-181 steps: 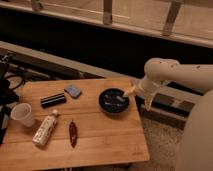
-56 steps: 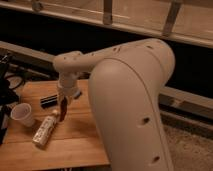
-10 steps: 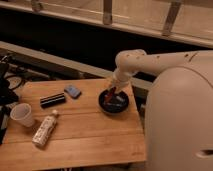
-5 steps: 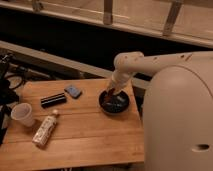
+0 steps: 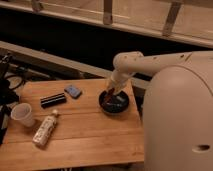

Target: Place the pepper in the ceramic bowl

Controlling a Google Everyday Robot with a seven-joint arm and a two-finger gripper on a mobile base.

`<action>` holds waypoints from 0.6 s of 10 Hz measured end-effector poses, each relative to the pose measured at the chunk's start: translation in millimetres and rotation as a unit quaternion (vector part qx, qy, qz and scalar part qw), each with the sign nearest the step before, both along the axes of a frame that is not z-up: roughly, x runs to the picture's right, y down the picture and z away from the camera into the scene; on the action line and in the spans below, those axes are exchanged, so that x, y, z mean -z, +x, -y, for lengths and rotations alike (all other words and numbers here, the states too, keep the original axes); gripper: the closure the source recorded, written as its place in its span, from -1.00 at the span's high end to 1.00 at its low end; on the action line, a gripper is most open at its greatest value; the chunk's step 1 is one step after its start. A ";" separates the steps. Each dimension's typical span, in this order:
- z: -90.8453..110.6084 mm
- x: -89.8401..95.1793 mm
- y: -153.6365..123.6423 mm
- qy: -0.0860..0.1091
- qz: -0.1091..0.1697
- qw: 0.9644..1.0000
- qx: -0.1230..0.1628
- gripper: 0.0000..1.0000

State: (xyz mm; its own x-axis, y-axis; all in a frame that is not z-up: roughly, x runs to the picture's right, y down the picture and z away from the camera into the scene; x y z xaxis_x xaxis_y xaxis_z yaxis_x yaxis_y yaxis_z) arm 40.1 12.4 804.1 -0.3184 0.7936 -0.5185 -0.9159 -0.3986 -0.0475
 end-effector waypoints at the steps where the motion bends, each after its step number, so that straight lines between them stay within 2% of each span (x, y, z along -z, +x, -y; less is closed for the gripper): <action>1: -0.1 0.1 -0.1 0.000 0.000 1.000 0.000 -0.01; 6: -1.0 -2.0 -6.5 0.001 0.004 1.000 0.002 -0.01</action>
